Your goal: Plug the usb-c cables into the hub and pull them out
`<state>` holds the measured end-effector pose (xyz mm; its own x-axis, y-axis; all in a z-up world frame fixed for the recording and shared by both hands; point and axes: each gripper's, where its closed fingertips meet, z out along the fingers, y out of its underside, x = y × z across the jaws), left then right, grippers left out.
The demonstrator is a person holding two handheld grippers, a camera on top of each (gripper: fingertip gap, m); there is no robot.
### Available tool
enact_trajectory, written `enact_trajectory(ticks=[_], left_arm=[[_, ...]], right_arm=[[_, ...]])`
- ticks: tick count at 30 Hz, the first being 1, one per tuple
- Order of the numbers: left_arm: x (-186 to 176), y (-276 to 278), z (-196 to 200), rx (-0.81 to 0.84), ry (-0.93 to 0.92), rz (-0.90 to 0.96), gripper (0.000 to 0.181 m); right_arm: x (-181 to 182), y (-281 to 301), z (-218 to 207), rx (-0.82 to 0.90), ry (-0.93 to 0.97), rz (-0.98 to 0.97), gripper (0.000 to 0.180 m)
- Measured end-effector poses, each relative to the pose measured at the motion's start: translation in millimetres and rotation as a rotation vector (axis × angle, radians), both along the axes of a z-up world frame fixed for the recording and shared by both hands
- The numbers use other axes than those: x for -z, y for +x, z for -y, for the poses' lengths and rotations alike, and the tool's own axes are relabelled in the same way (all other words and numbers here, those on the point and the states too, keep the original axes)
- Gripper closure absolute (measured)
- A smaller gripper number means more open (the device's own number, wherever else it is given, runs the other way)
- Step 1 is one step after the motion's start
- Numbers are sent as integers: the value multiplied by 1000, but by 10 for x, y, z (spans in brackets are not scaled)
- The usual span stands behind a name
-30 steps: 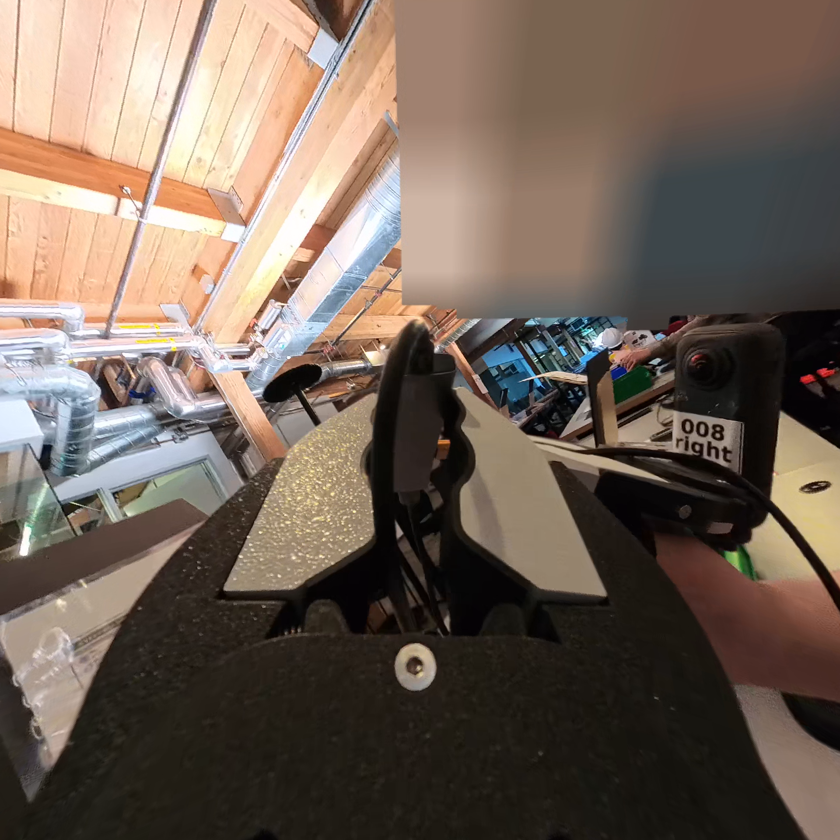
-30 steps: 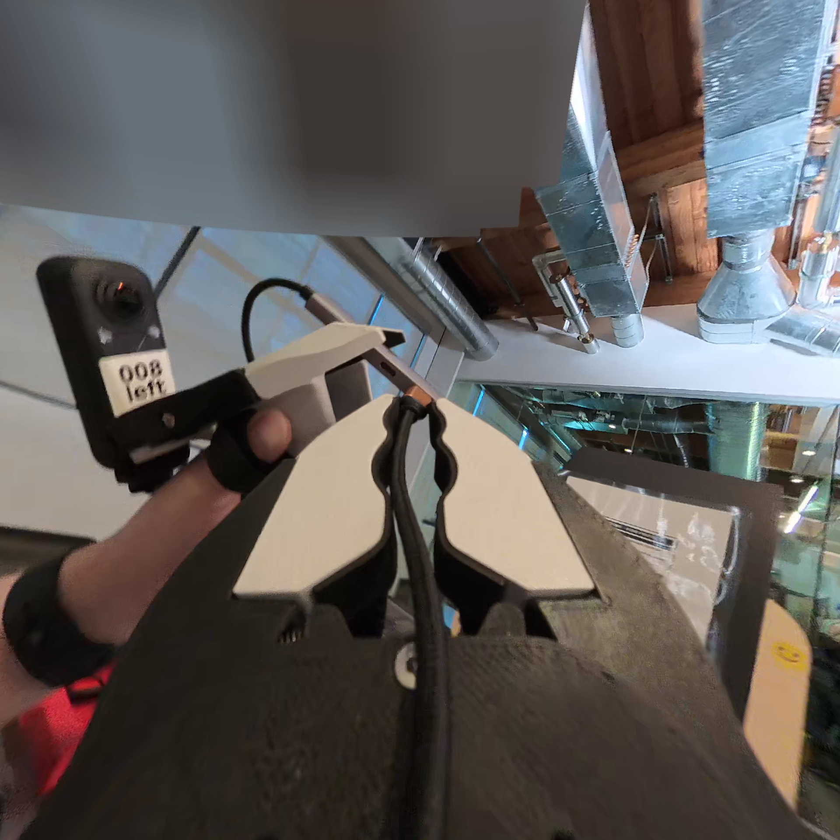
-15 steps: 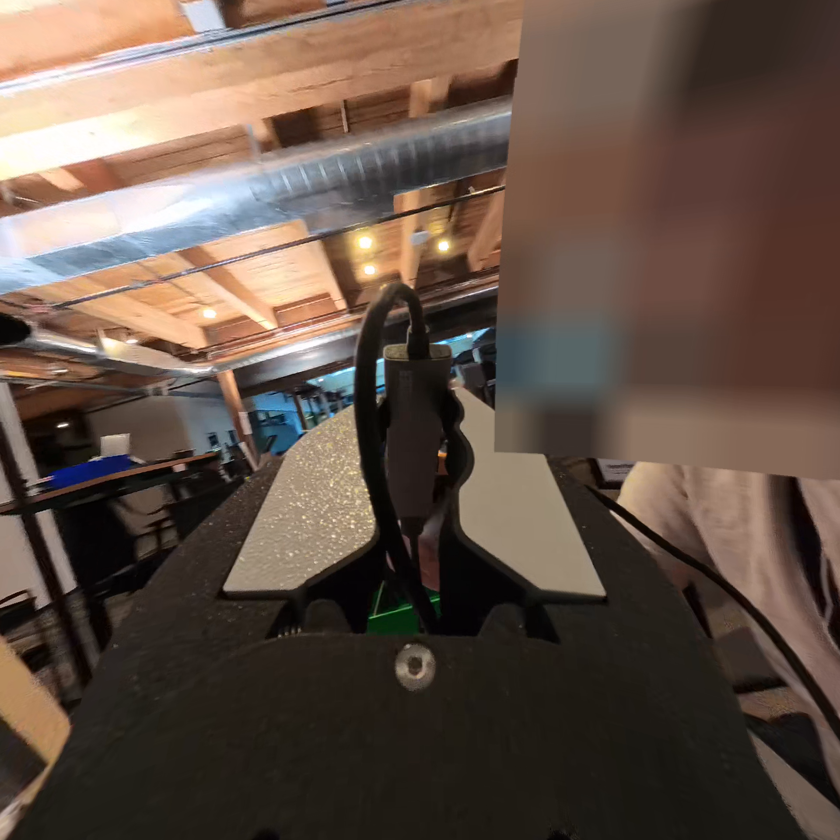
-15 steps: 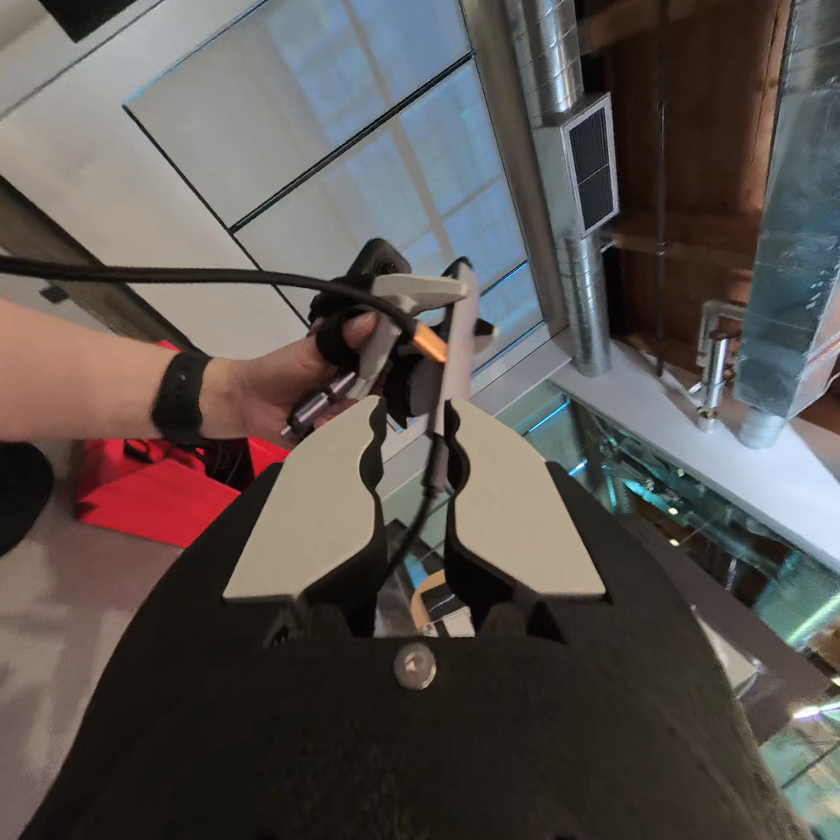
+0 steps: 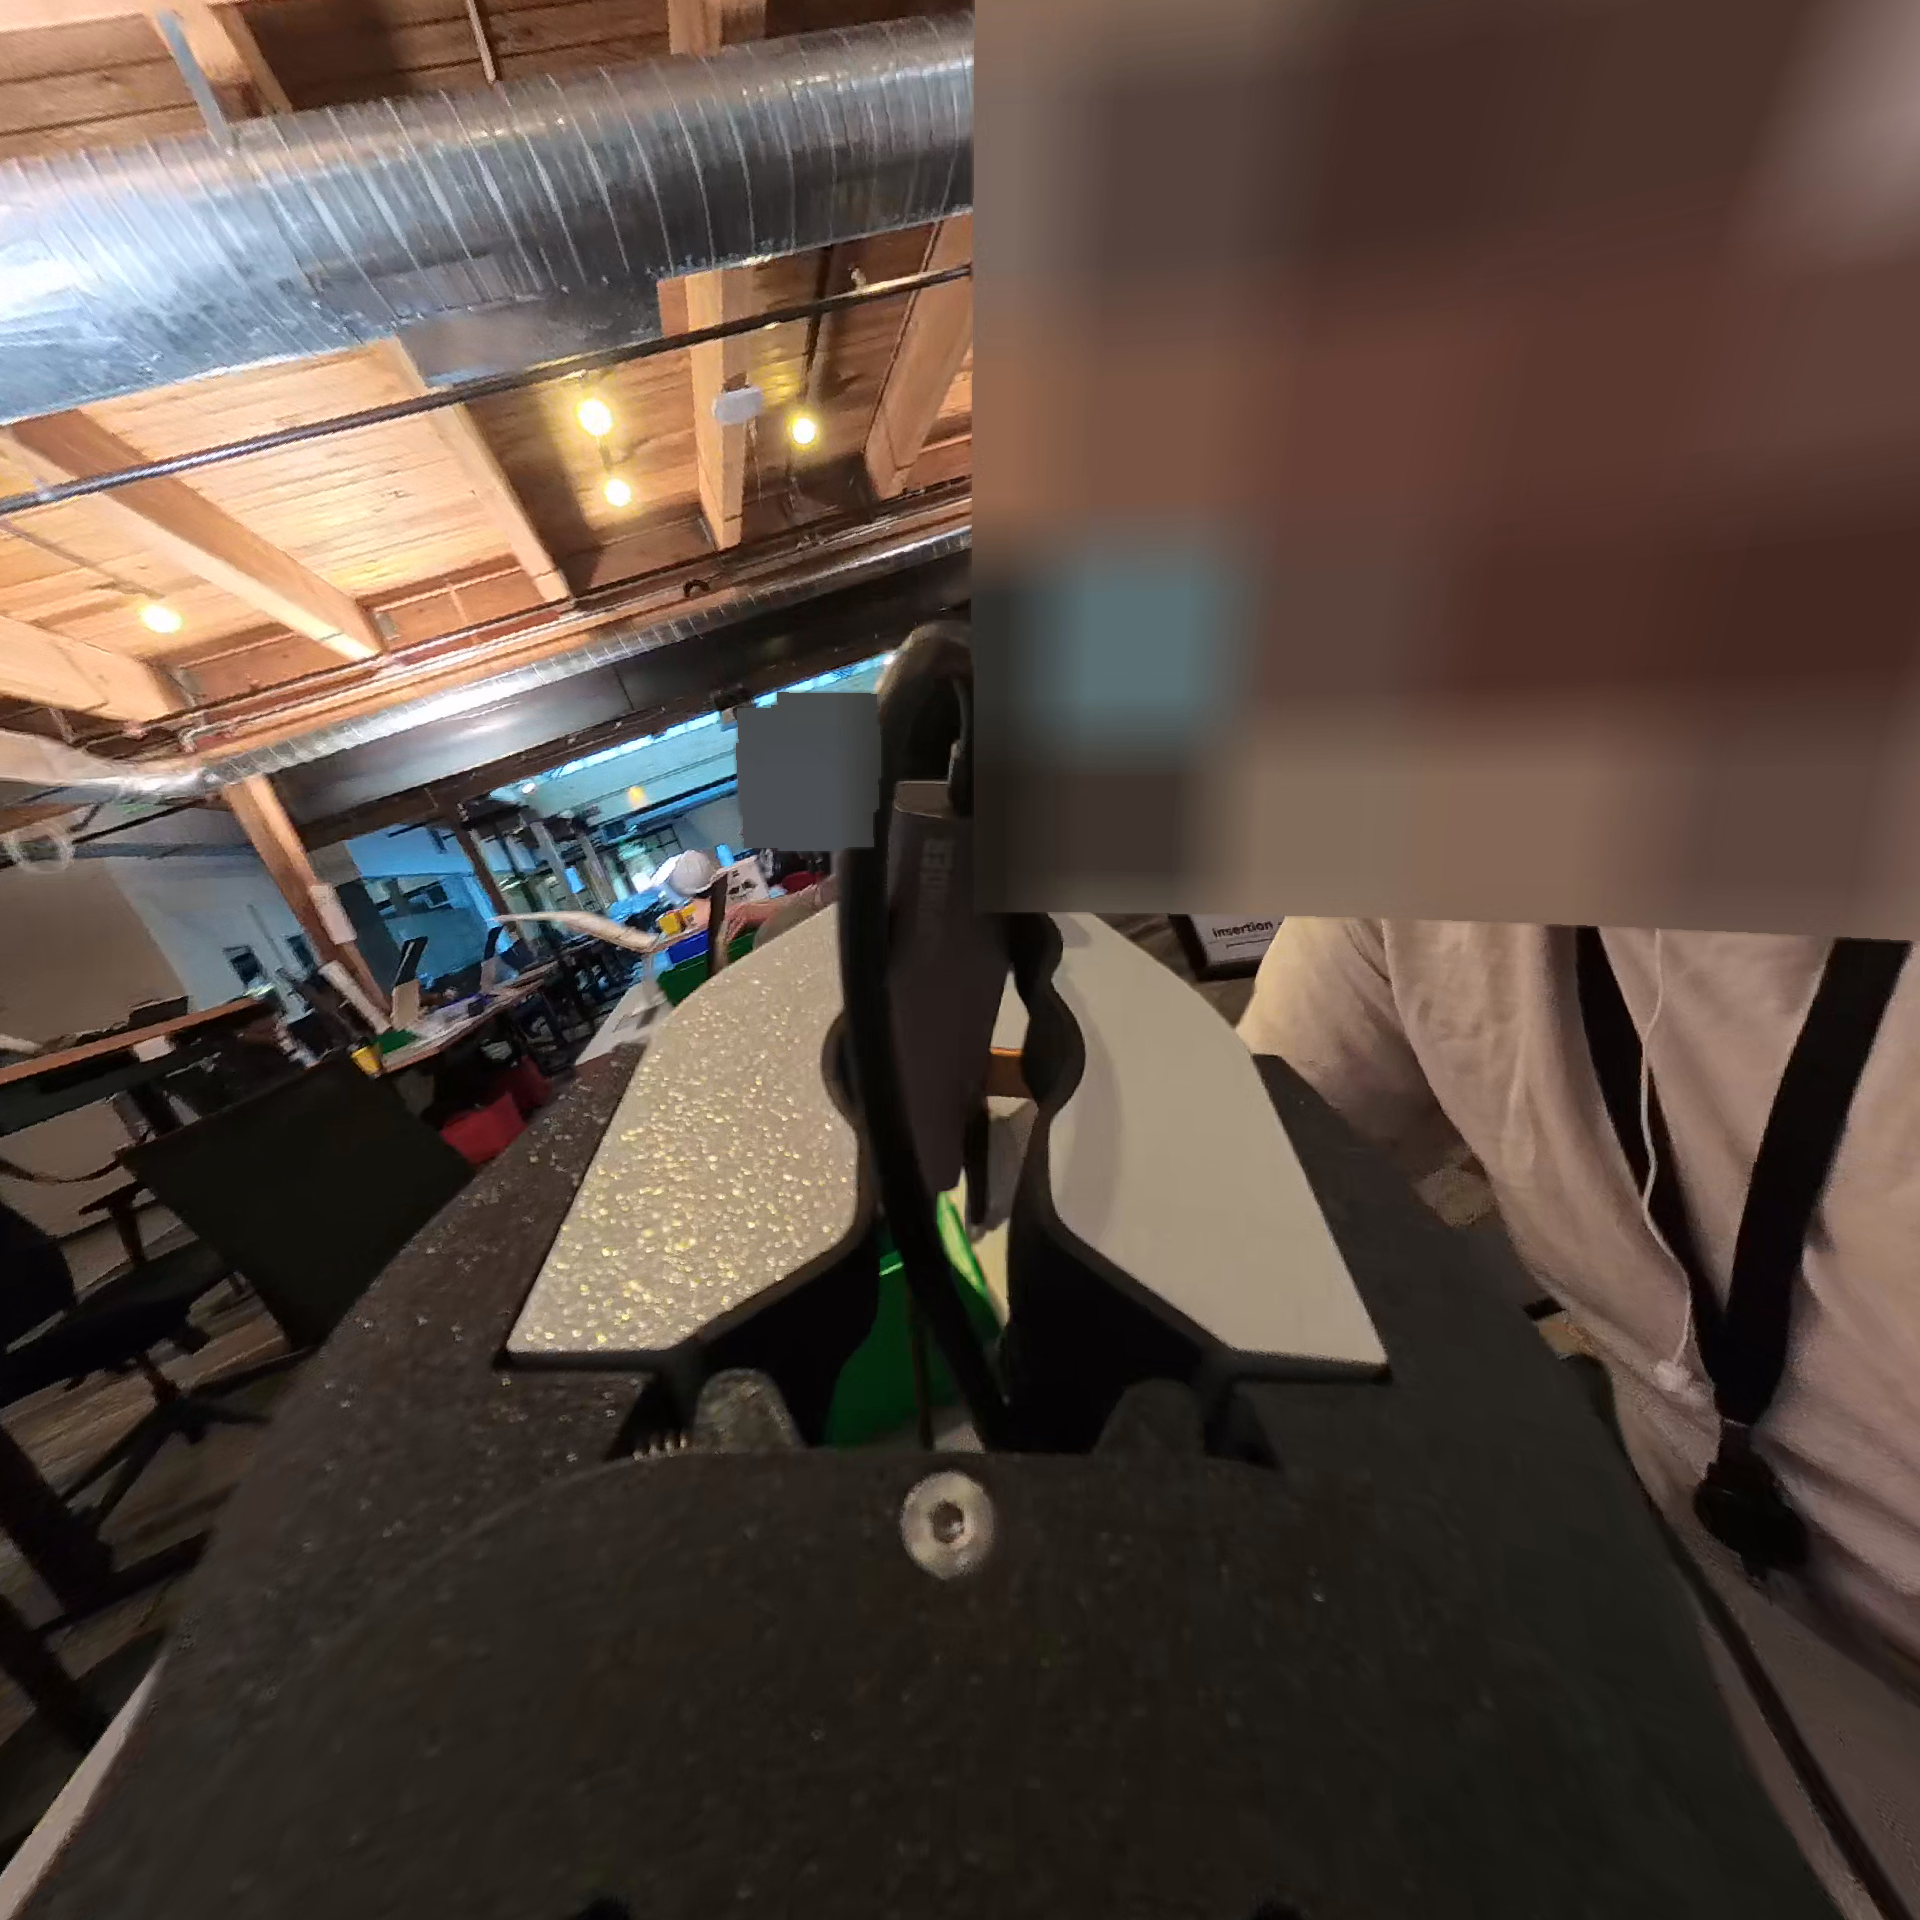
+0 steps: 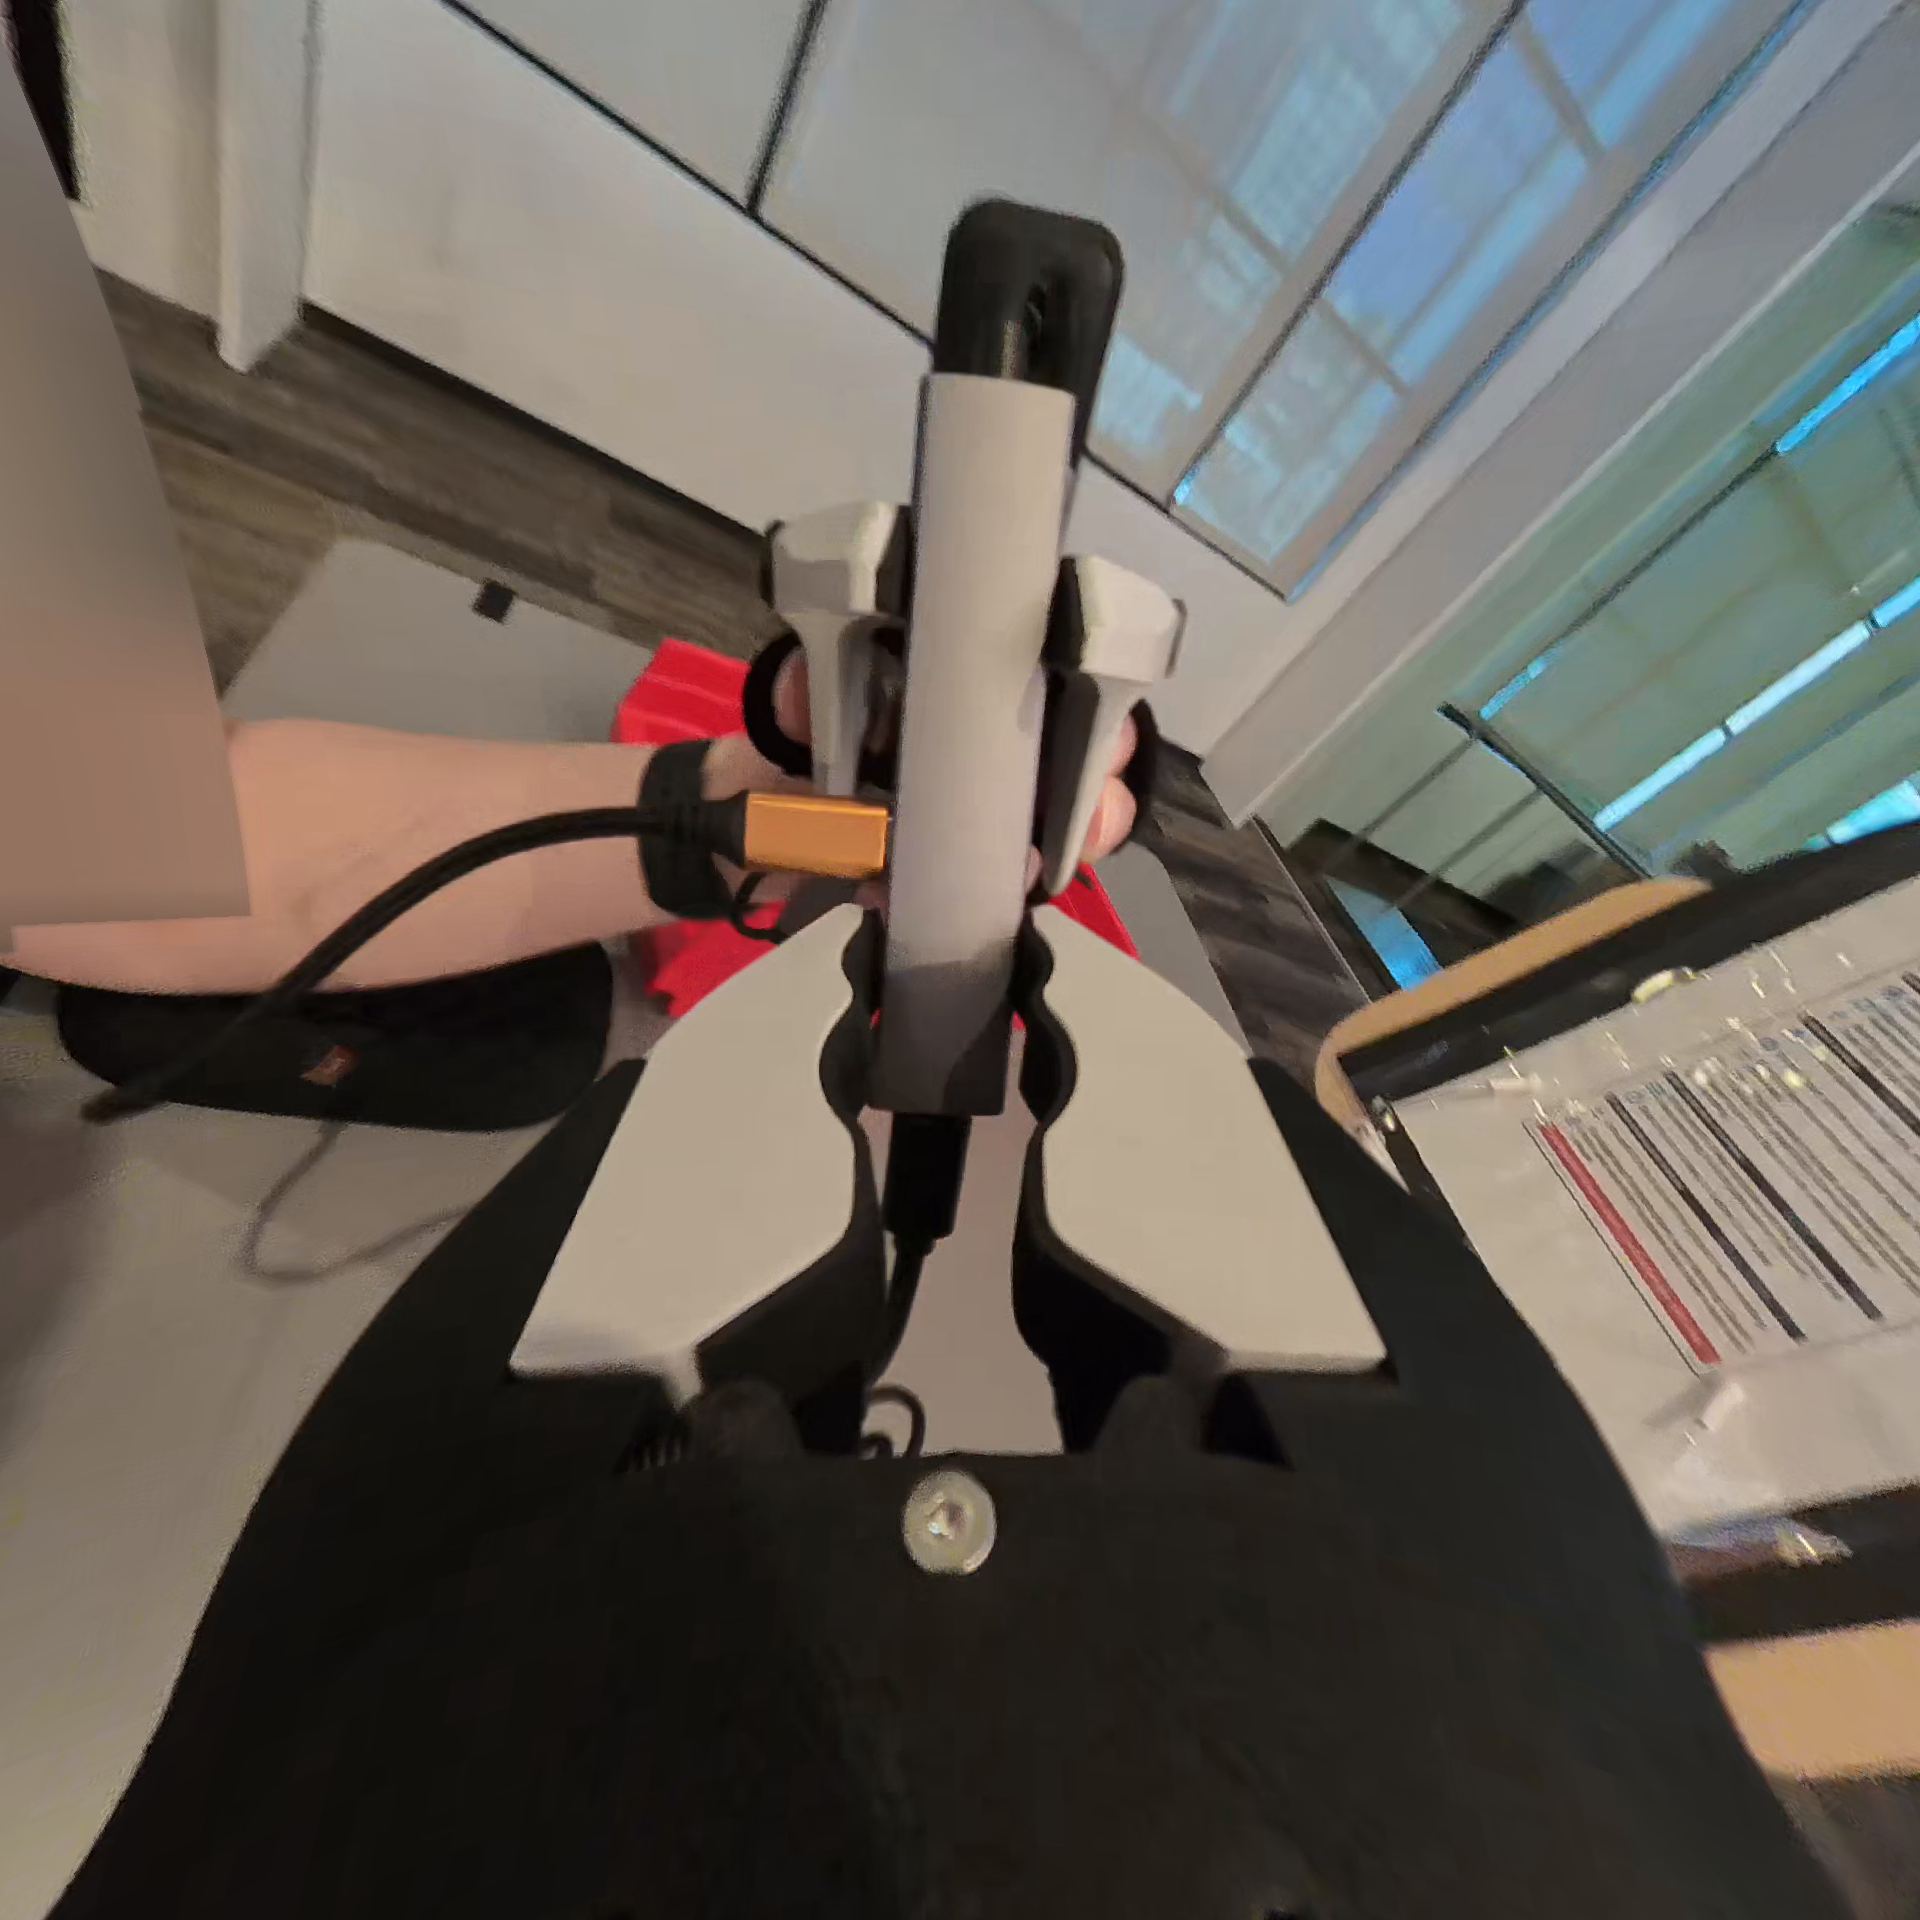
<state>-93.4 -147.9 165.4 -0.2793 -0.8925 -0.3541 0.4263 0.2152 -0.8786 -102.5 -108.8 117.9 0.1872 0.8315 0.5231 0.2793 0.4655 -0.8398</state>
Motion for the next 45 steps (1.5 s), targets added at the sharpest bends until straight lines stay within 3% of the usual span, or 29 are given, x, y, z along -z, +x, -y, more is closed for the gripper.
enact_trajectory(ticks=[1, 4, 8, 11, 24, 31, 33, 36, 45], left_arm=[[12, 12, -42, -32, -5, -12, 156], [12, 7, -327, -234, -56, -60, 124], [36, -135, -656, -492, -65, -123, 114], [34, -167, -745, -580, -76, -154, 114], [29, -6, -778, -626, -162, -219, 114], [3, 65, -611, -585, -113, -243, 117], [17, 84, -584, -587, -92, -256, 118], [22, 110, -563, -581, -84, -262, 119], [59, 203, -503, -558, -64, -283, 120]], right_arm=[[5, 30, -53, 45, 8, 28, 155], [-80, 200, -216, 220, 188, 75, 155], [-132, 514, -404, 434, 258, 169, 155], [-144, 735, -554, 508, 206, 166, 155], [-335, 1516, -970, 716, 154, 48, 155], [-1257, 2203, -1244, 772, 285, 17, 155], [-1518, 2444, -1302, 799, 373, 83, 155], [-1626, 2876, -1455, 880, 413, 243, 155], [-1210, 4003, -1721, 1107, 393, 645, 155]])
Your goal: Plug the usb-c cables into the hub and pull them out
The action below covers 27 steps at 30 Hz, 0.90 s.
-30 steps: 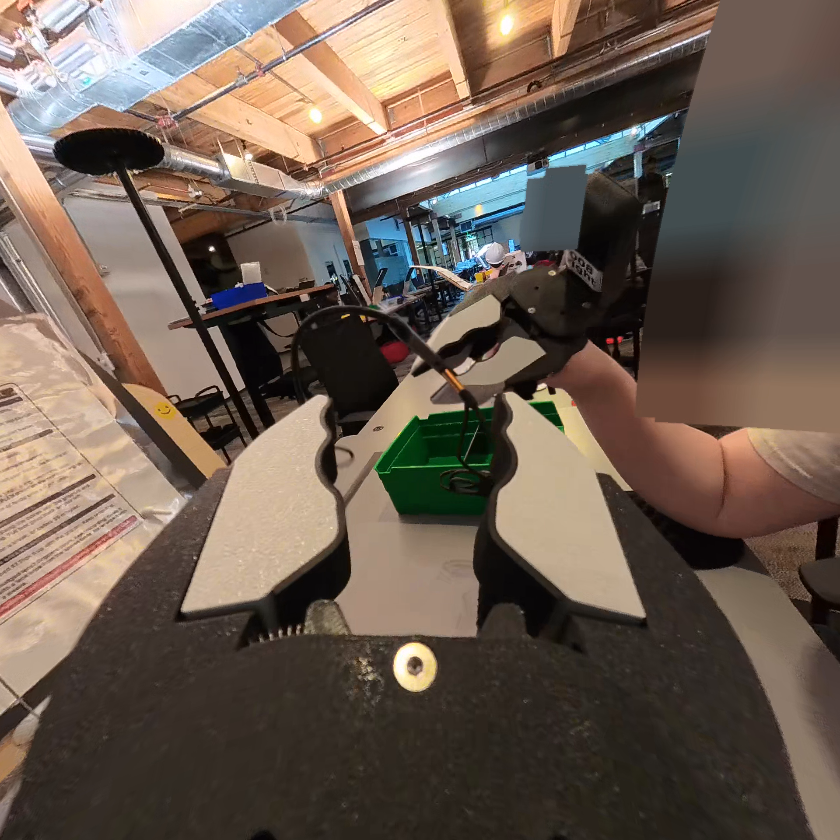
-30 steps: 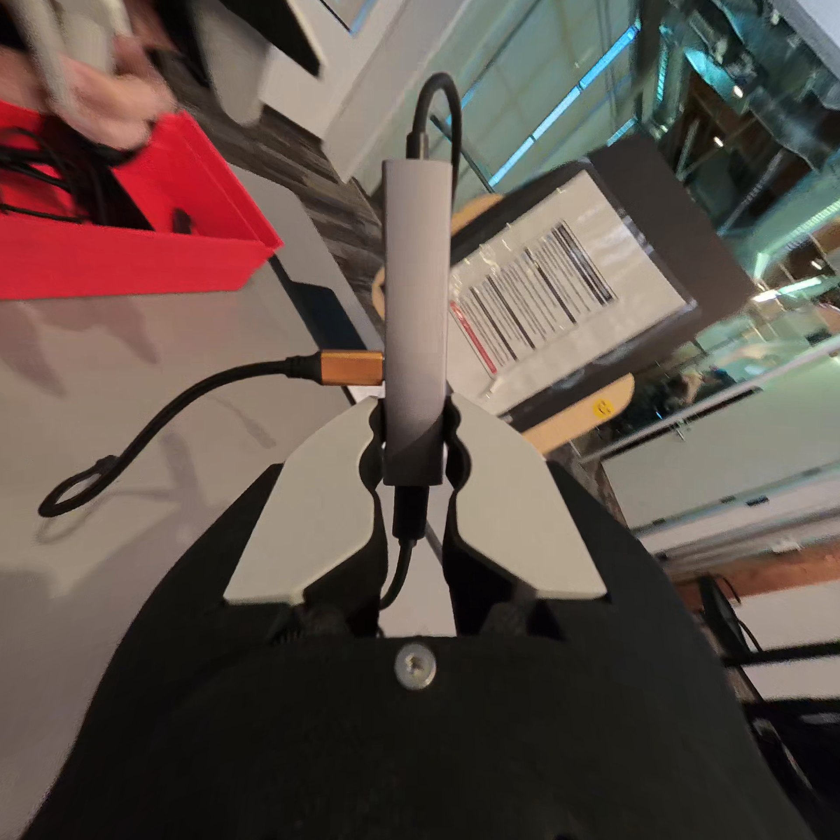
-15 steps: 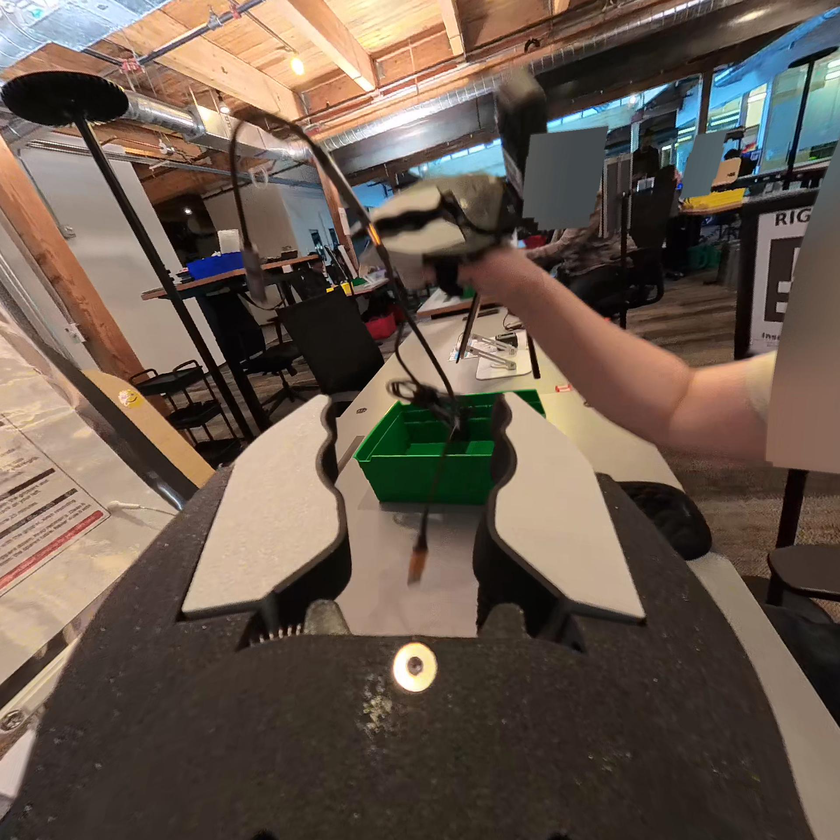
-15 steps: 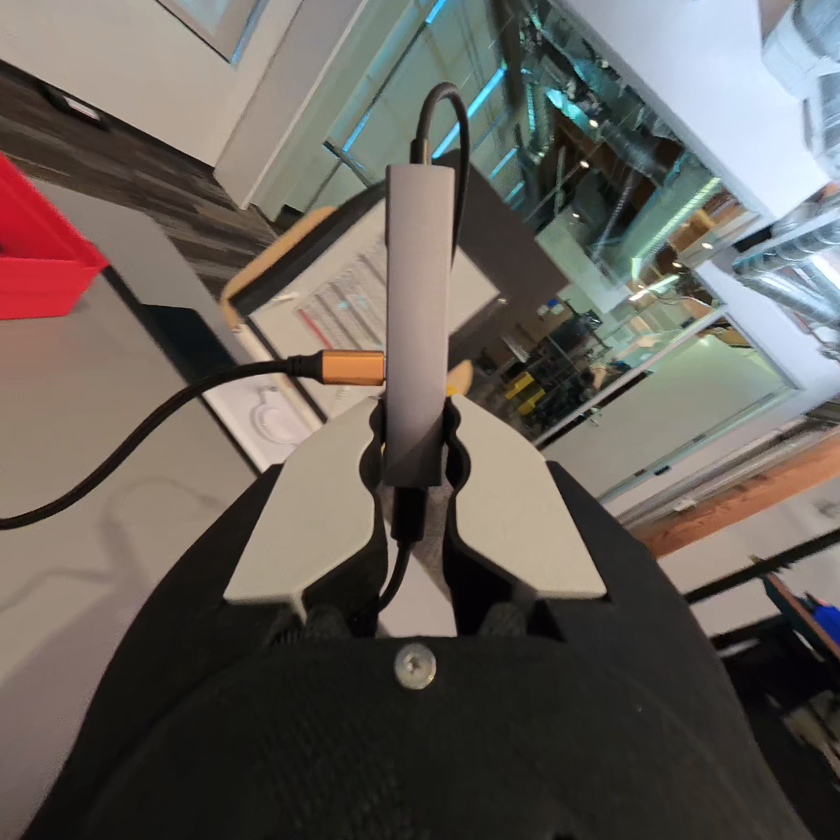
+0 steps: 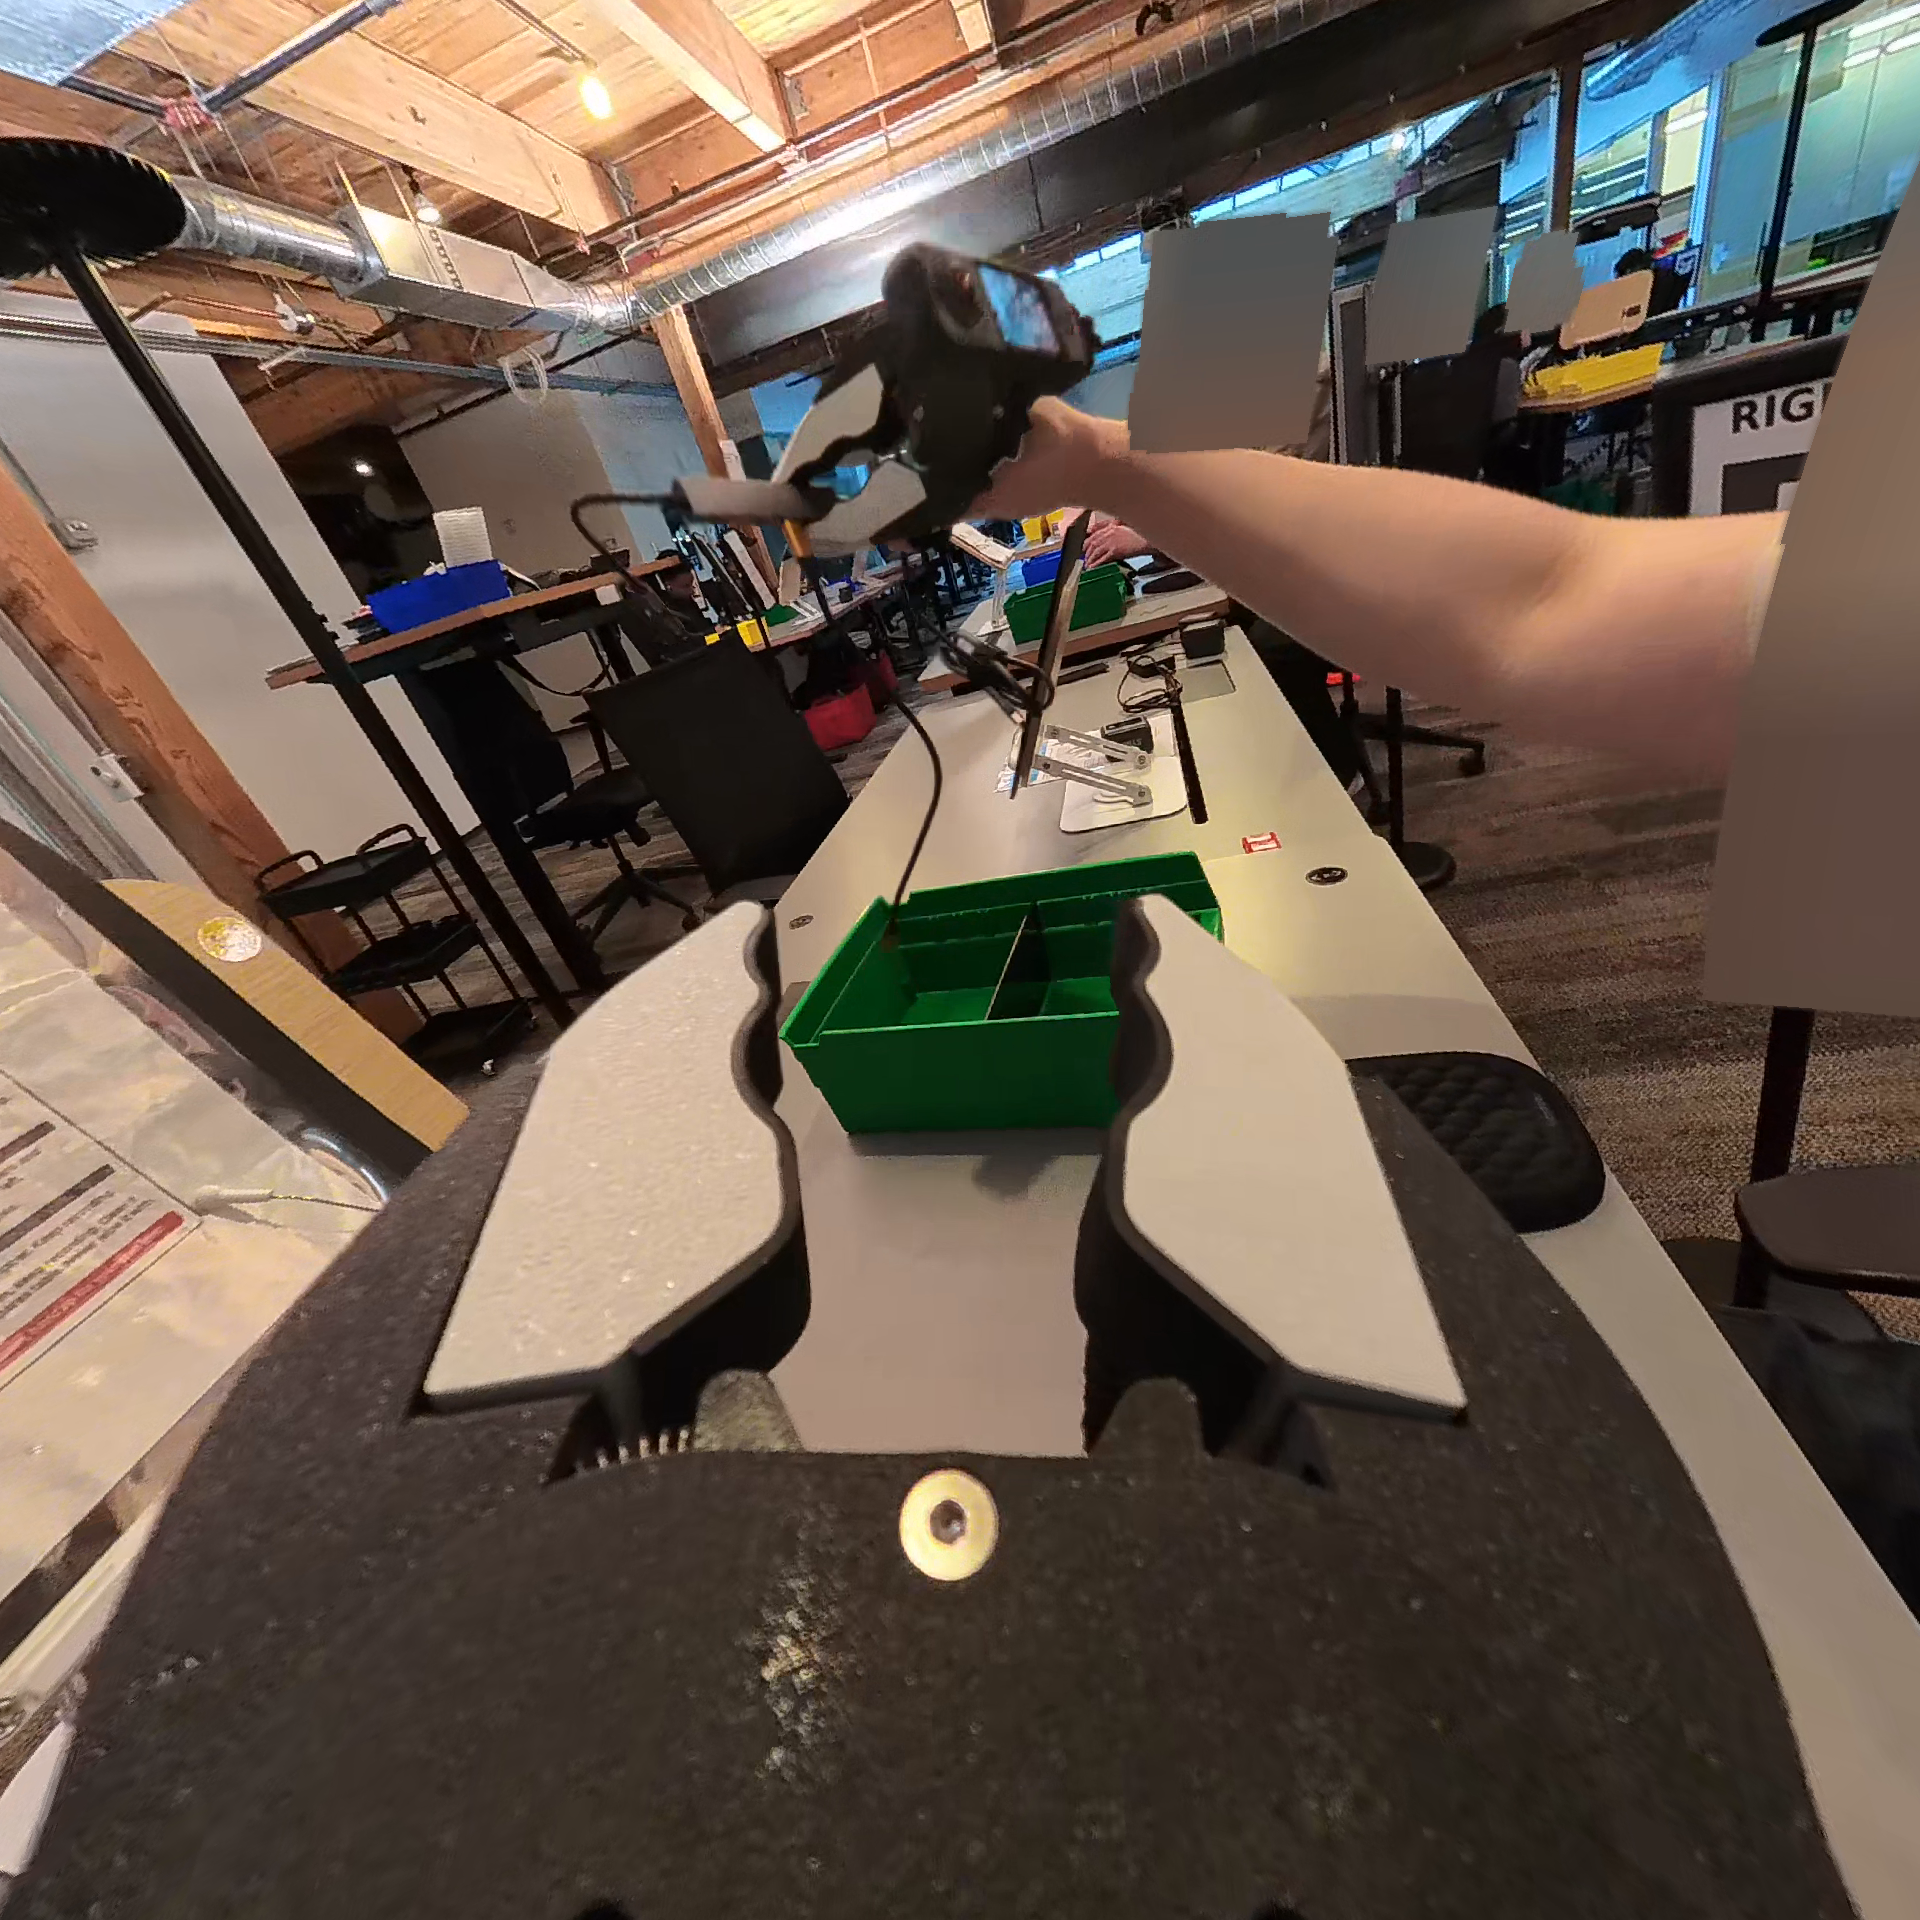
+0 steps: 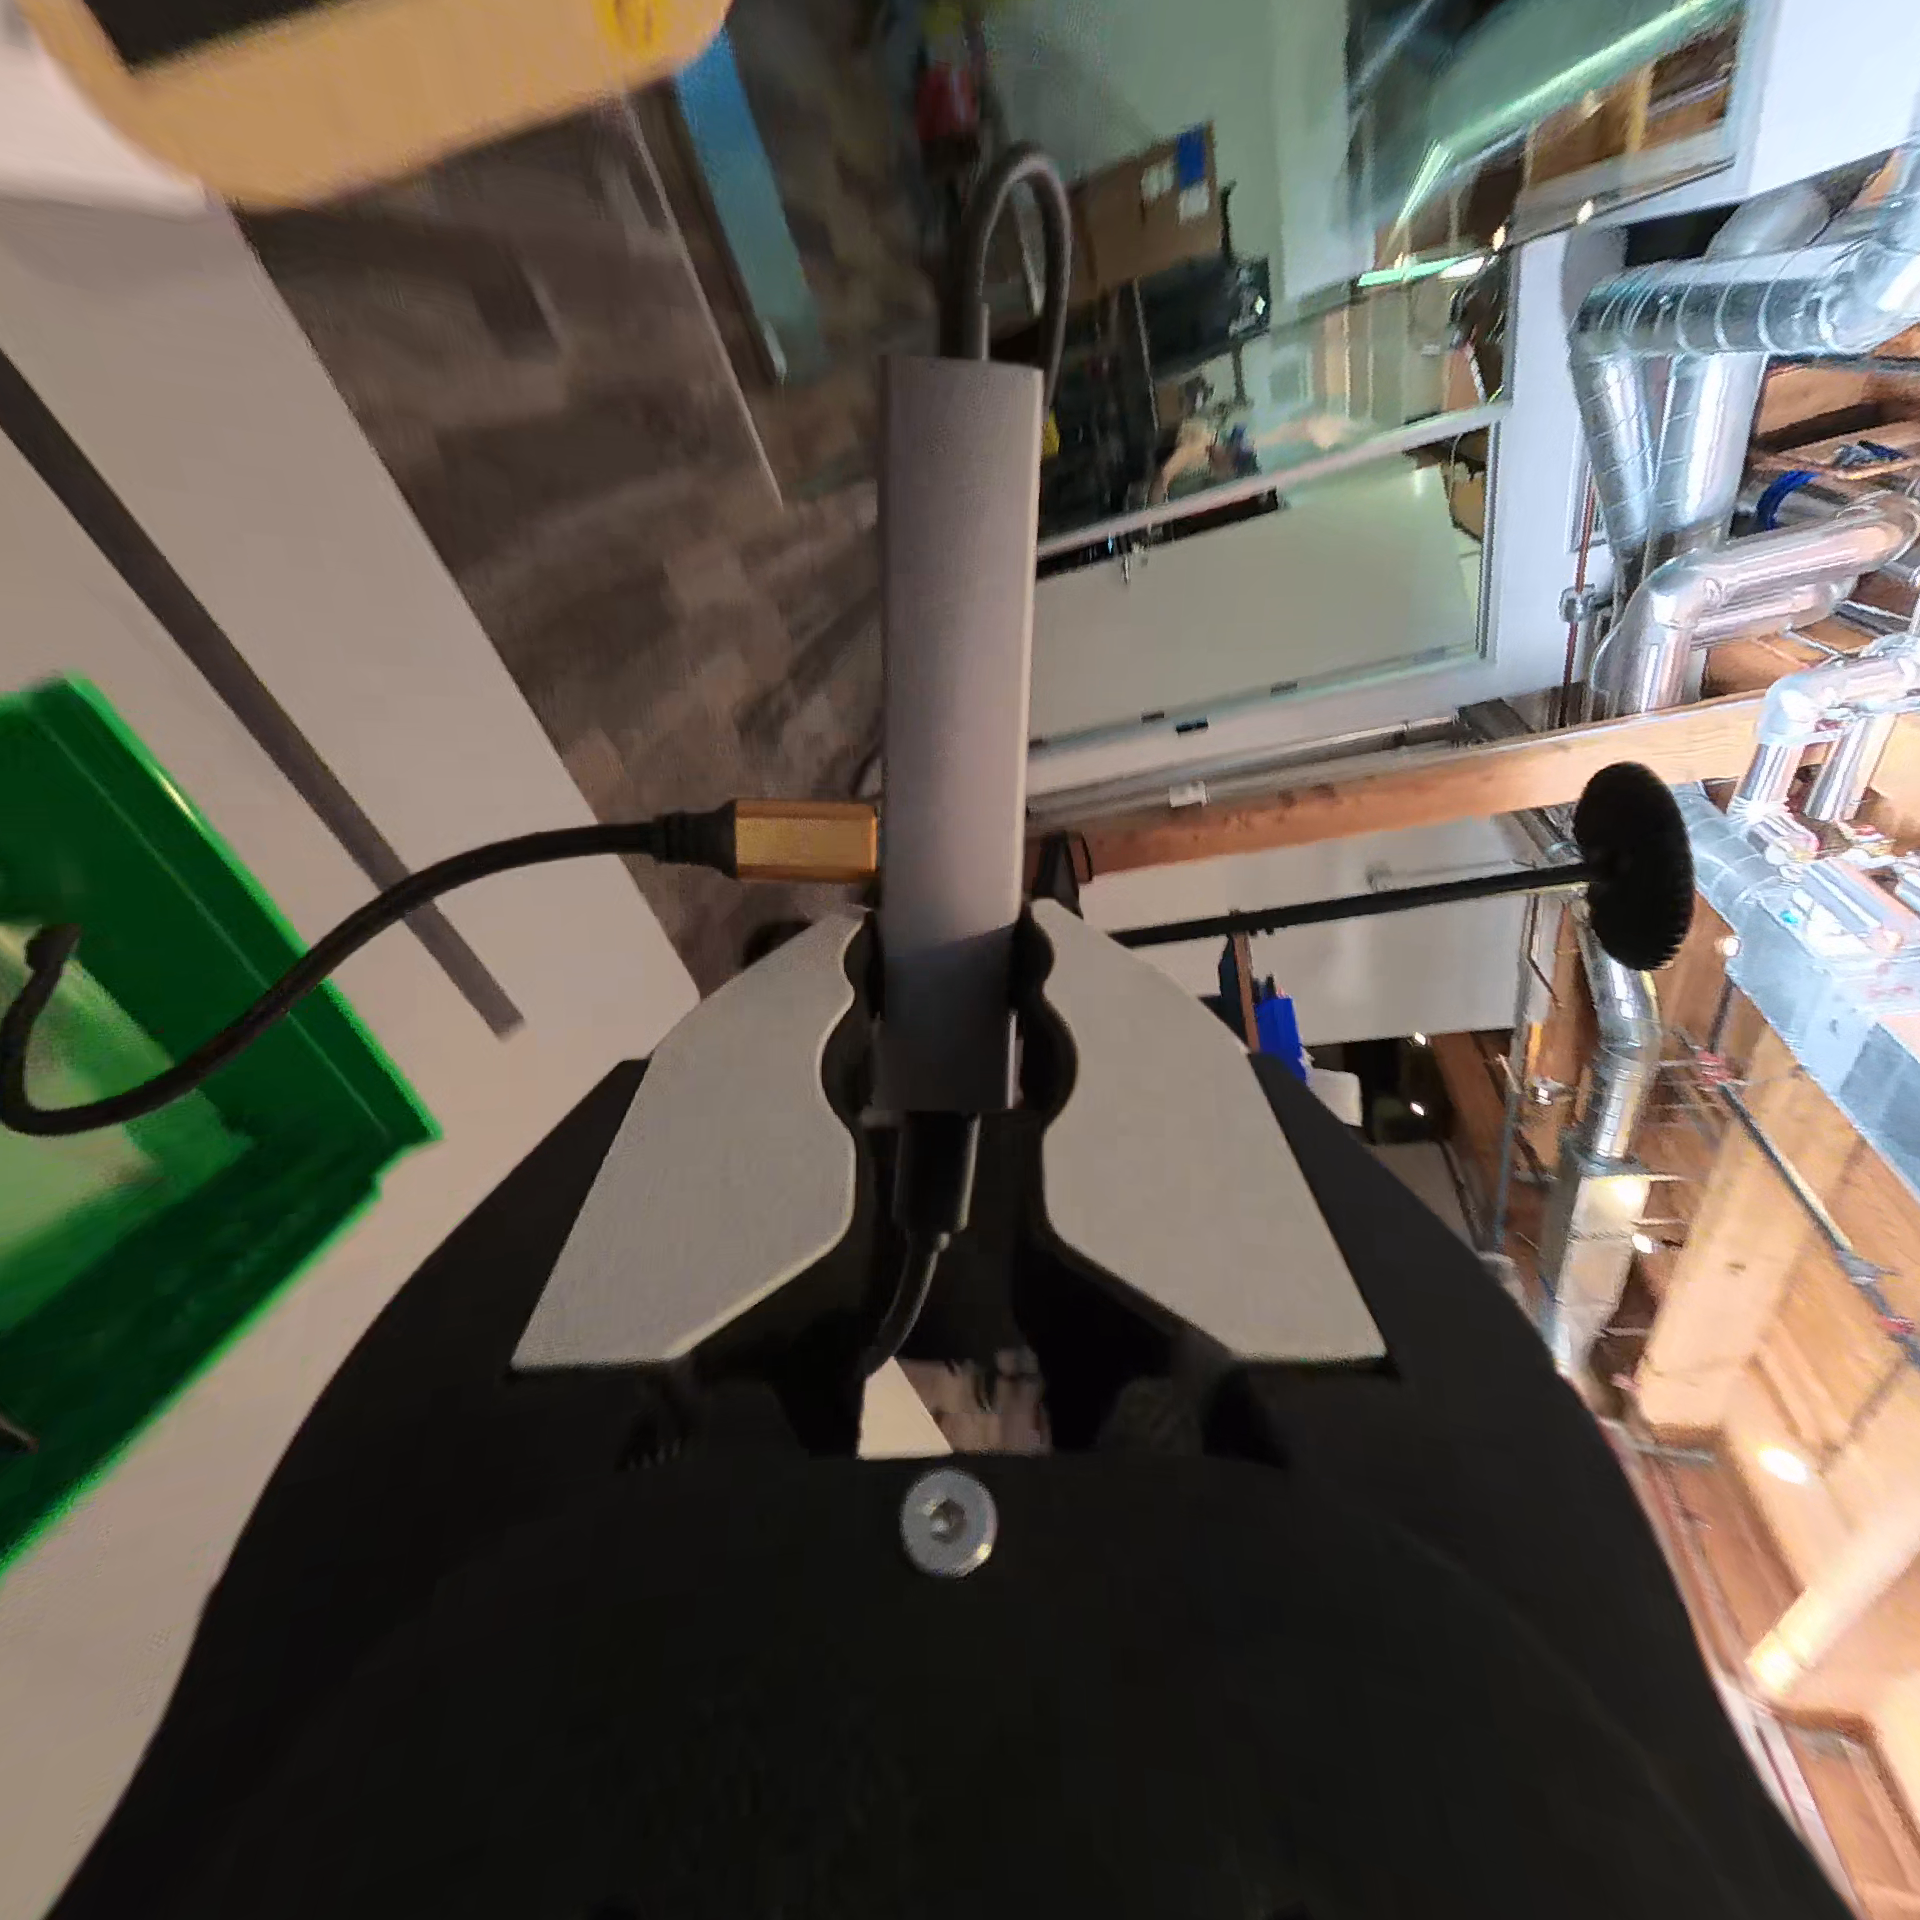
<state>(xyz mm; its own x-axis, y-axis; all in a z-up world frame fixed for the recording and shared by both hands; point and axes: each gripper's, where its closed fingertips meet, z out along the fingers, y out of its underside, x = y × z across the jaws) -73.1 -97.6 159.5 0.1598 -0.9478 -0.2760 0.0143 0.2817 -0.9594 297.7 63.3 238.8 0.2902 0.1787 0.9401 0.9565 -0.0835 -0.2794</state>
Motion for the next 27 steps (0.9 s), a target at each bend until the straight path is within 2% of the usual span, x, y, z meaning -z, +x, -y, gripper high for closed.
enact_trajectory(ticks=[2, 9, 12, 21, 27], left_arm=[[26, 35, 11, 7, 1, -14, 120], [155, 155, 26, 9, 8, -84, 120], [192, 190, 31, 18, 4, -101, 120], [296, 276, -7, 28, -12, -140, 121], [376, 333, -12, 27, -11, -178, 122]], right_arm=[[184, 77, -52, 29, -51, 64, 155], [1012, -248, -109, -163, -350, 191, 155], [1263, -224, -89, -179, -477, 220, 155], [1506, -107, 85, -158, -700, 238, 154], [1501, -350, 43, -217, -722, 235, 155]])
